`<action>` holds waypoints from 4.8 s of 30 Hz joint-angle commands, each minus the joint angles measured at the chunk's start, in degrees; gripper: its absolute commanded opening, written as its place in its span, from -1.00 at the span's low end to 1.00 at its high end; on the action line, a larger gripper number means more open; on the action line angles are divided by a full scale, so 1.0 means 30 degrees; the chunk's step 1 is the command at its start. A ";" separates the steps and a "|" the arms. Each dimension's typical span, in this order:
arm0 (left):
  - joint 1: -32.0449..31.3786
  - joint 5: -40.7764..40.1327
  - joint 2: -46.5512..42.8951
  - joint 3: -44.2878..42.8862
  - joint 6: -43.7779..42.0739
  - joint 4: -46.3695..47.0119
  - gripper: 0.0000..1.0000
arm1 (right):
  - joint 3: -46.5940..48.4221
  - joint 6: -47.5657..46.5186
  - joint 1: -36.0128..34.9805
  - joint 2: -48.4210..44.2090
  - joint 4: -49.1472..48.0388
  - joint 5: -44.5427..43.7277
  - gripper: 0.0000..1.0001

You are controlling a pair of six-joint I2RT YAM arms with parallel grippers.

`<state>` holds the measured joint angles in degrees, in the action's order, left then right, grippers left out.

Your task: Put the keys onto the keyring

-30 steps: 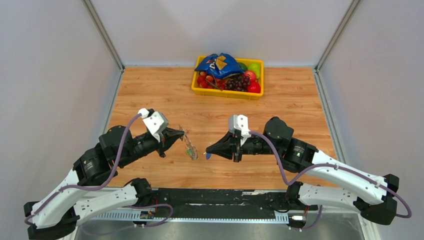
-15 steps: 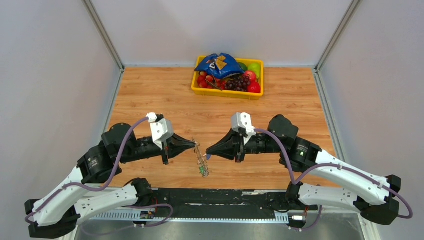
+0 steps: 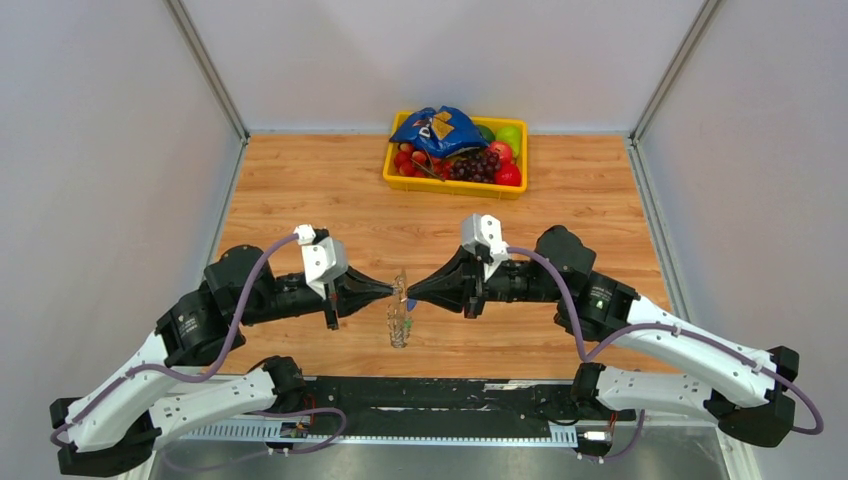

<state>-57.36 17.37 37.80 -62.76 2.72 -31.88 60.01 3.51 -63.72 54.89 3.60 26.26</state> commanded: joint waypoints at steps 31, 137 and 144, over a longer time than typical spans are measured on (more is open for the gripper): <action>-0.0014 -0.4461 0.0823 -0.1461 0.1915 0.0504 -0.99 | 0.1643 -0.2165 -0.2766 0.1730 -0.1688 -1.0685 -1.00; -0.0018 -0.0249 -0.1849 0.0324 0.3384 0.4377 -0.99 | 0.1946 -0.5277 -0.5008 -0.0063 0.0613 -0.8387 0.00; -0.0027 0.1092 -0.1989 0.0575 0.3745 0.5127 -0.99 | 0.2333 -0.7070 -0.5009 -0.0039 0.0669 -0.7166 0.01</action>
<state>-57.39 16.88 32.29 -61.21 12.32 -22.52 64.27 -12.93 -78.94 54.78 5.43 0.99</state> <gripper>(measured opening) 0.008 0.499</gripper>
